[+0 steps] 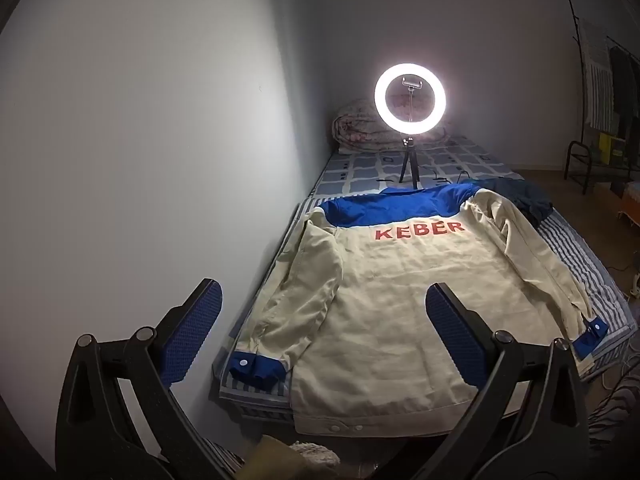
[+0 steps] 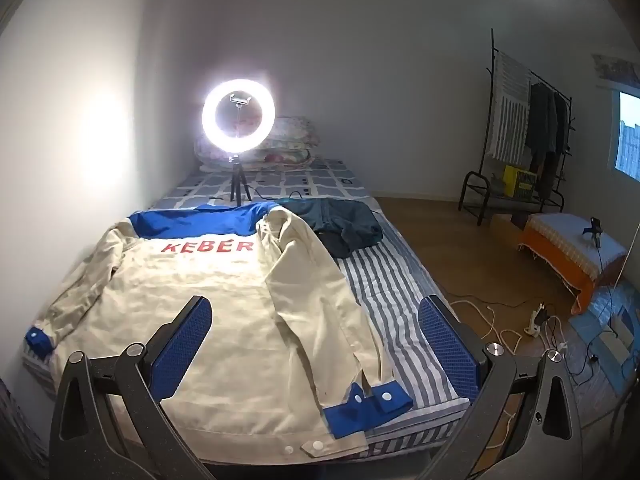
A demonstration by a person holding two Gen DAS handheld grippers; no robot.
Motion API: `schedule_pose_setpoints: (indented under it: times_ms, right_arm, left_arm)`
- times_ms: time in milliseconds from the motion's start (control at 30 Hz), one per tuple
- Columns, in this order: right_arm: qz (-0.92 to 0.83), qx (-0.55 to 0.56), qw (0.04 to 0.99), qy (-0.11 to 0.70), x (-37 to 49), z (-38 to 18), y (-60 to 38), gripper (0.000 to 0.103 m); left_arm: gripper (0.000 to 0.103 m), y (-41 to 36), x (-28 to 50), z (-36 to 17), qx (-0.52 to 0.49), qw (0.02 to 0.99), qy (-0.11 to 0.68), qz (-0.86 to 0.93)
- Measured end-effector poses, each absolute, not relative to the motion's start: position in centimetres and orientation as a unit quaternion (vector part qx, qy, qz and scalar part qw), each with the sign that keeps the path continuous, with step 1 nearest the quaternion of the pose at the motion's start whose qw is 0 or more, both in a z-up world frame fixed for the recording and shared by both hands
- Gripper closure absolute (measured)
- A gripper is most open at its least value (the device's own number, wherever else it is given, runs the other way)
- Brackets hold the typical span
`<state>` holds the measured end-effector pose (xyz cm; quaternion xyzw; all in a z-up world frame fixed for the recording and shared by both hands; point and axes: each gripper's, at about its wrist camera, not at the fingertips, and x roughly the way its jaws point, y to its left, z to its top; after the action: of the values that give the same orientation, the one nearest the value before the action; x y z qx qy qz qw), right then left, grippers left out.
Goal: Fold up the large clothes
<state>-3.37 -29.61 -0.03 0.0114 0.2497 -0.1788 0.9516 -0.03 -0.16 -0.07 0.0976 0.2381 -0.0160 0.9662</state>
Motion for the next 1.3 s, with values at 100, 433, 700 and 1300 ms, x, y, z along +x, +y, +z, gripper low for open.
schedule_pose_setpoints:
  times_ms: [100,433,700,1300]
  right_arm:
    - [-0.177,0.007,0.952,0.248,-3.7,0.3,-30.2,0.001]
    - [-0.183,-0.005,0.953,0.241,-4.3,1.1,-29.3,0.001]
    - [-0.192,0.006,0.951,0.243,-4.8,1.2,-30.2,0.000]
    - [-0.196,0.008,0.951,0.241,-5.0,1.0,-30.4,0.000]
  left_arm:
    - [0.000,0.0,-0.1,-0.1,0.081,0.968,0.235,-0.024]
    - [0.000,-0.4,-0.6,2.2,0.074,0.968,0.238,-0.027]
    - [0.000,-0.1,-0.8,2.3,0.072,0.969,0.232,-0.037]
    - [0.000,-0.8,-1.4,2.5,0.074,0.971,0.225,-0.039]
